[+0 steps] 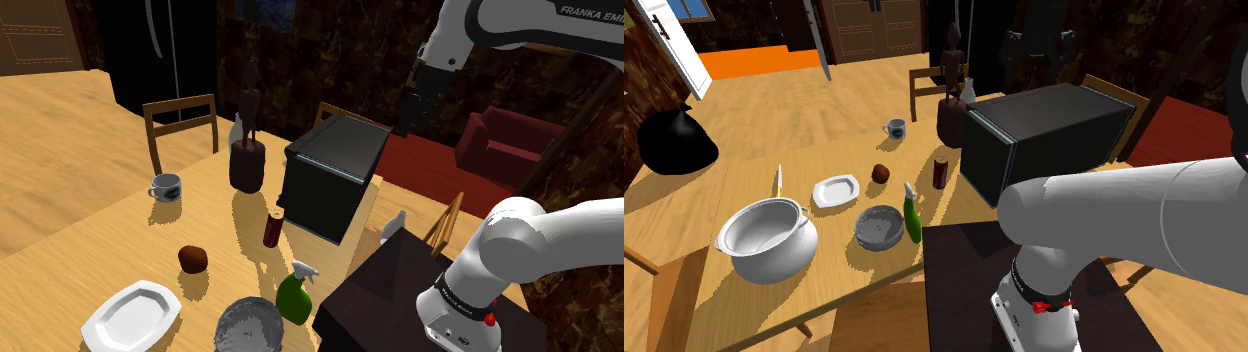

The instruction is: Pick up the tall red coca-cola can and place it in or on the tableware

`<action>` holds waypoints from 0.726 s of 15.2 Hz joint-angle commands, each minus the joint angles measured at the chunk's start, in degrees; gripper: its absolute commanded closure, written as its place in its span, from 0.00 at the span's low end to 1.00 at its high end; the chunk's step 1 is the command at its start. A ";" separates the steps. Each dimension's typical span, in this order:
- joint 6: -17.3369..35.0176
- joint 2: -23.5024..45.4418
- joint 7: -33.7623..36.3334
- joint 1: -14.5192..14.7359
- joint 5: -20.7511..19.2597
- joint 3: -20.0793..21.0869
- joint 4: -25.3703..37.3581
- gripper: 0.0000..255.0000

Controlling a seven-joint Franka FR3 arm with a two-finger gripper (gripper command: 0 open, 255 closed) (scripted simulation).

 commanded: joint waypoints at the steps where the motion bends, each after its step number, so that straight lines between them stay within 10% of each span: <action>1: 0.00 0.00 0.00 0.00 0.00 0.00 0.00 0.00; 11: 19.01 13.09 5.32 1.75 2.49 4.01 -6.34 0.00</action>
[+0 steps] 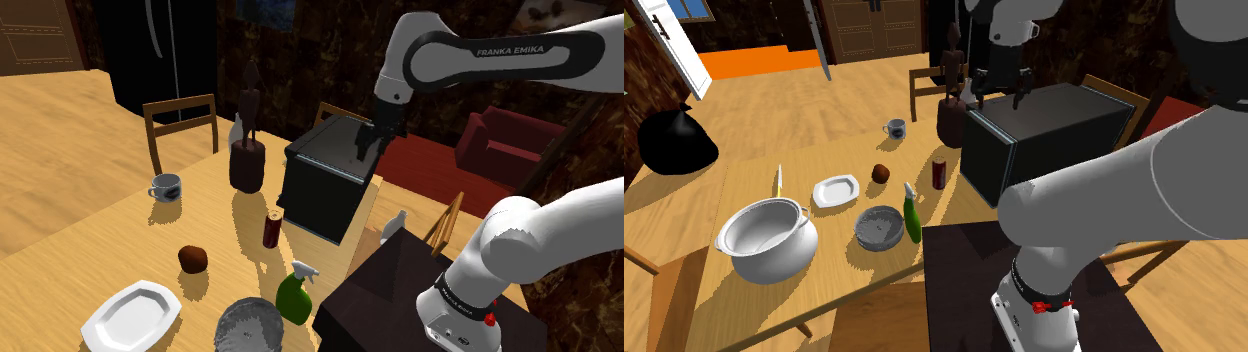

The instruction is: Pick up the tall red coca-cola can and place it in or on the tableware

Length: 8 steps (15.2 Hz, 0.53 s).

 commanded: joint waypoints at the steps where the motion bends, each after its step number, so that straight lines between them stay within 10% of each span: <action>1: 3.66 3.11 0.98 0.30 0.34 0.73 -0.47 0.00; 8: 16.09 16.85 4.68 1.23 0.79 3.33 0.58 0.00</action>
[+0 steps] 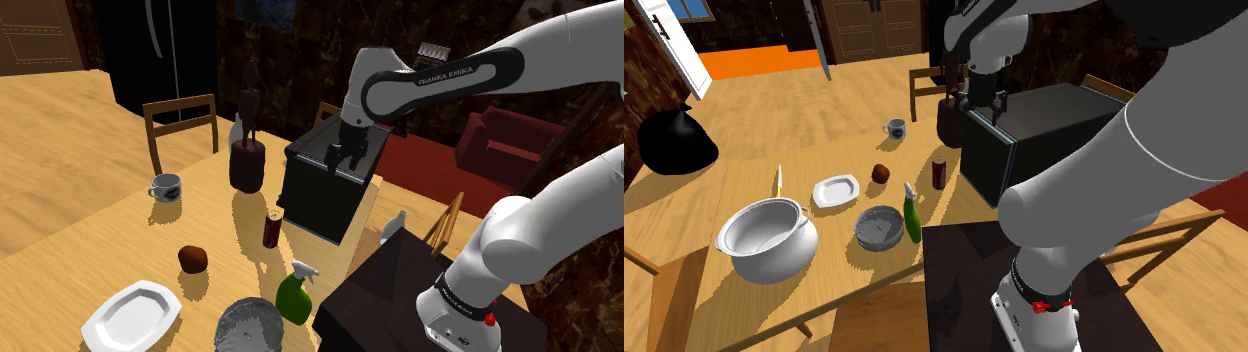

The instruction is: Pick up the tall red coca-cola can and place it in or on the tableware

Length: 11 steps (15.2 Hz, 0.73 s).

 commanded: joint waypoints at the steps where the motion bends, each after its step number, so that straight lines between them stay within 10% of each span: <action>1: 3.75 4.72 1.39 0.33 0.00 0.90 0.97 0.00; 11: 16.53 27.23 7.76 1.67 -2.96 3.11 10.15 0.00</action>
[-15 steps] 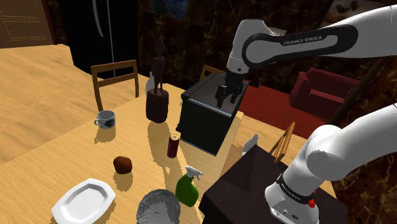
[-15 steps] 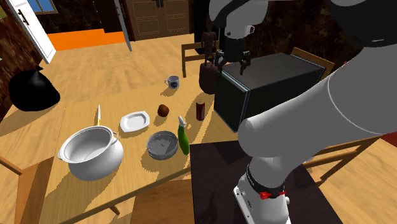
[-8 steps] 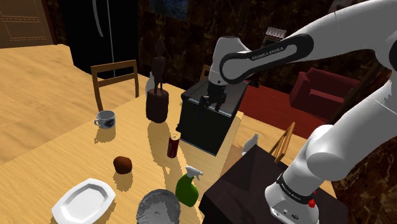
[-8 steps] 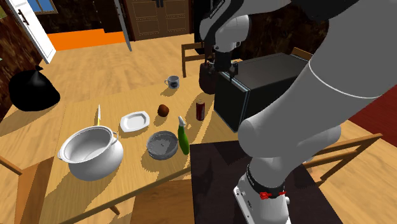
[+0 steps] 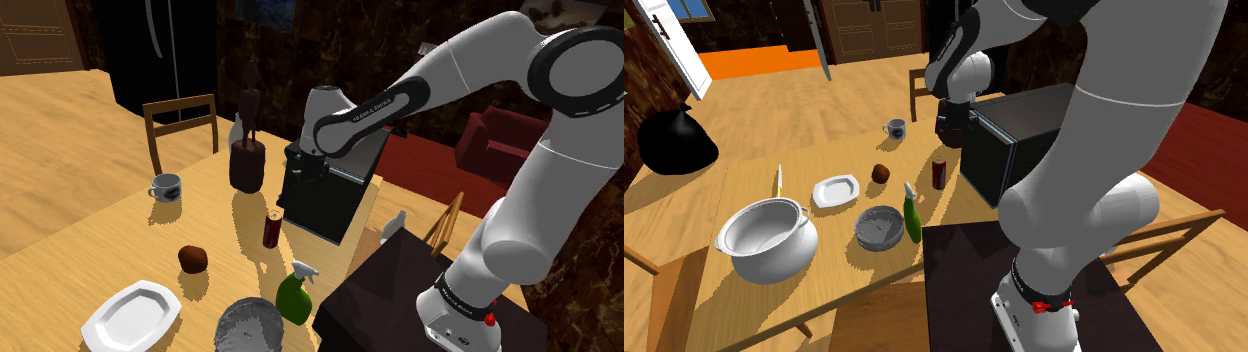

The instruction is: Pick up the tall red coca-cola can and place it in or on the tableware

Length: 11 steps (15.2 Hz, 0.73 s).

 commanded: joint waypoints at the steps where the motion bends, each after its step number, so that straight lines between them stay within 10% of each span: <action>1: 2.10 5.31 1.49 0.44 -1.00 0.17 3.12 0.00; 11: 7.25 25.55 6.33 3.48 -4.37 -0.81 17.65 0.00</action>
